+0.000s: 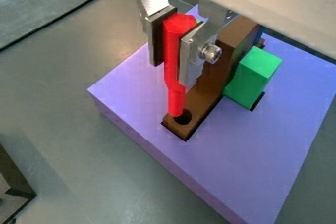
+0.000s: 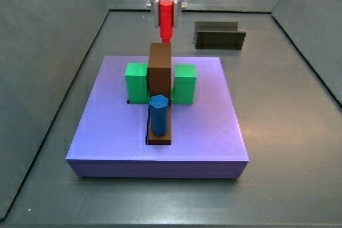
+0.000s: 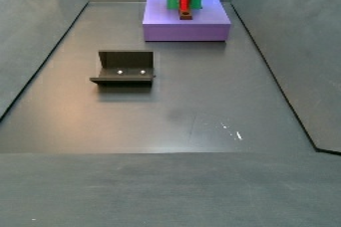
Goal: Pick up the red object. Move up. Move to above the board. Insert the red object.
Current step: Insert the red object.
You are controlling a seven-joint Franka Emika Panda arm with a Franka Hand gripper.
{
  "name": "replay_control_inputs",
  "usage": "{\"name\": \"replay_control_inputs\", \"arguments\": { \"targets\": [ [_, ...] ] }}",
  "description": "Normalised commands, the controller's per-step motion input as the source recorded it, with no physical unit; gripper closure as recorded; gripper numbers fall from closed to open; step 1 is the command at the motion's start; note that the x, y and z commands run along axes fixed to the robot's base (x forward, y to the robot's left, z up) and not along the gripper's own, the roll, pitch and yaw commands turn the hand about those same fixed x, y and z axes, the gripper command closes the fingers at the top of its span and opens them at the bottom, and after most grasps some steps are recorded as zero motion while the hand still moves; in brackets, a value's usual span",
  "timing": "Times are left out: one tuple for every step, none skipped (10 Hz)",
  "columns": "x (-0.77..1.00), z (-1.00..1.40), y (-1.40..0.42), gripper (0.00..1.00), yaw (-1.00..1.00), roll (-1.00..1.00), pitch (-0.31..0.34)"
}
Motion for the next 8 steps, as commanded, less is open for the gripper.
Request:
{"name": "replay_control_inputs", "arguments": {
  "targets": [
    [0.00,-0.07,0.00,1.00,-0.02,-0.07,-0.009],
    [0.00,-0.05,-0.06,1.00,-0.01,-0.04,-0.004],
    [0.00,-0.12,-0.08,1.00,-0.04,-0.04,-0.026],
    [0.00,-0.19,-0.10,1.00,-0.04,-0.02,-0.040],
    [0.00,-0.20,-0.08,1.00,-0.04,-0.04,-0.057],
    [0.00,-0.19,0.00,1.00,-0.06,-0.03,-0.054],
    [0.00,-0.13,0.02,1.00,-0.09,-0.02,-0.039],
    [-0.09,0.00,0.12,1.00,-0.17,-0.05,0.000]
  ]
}}
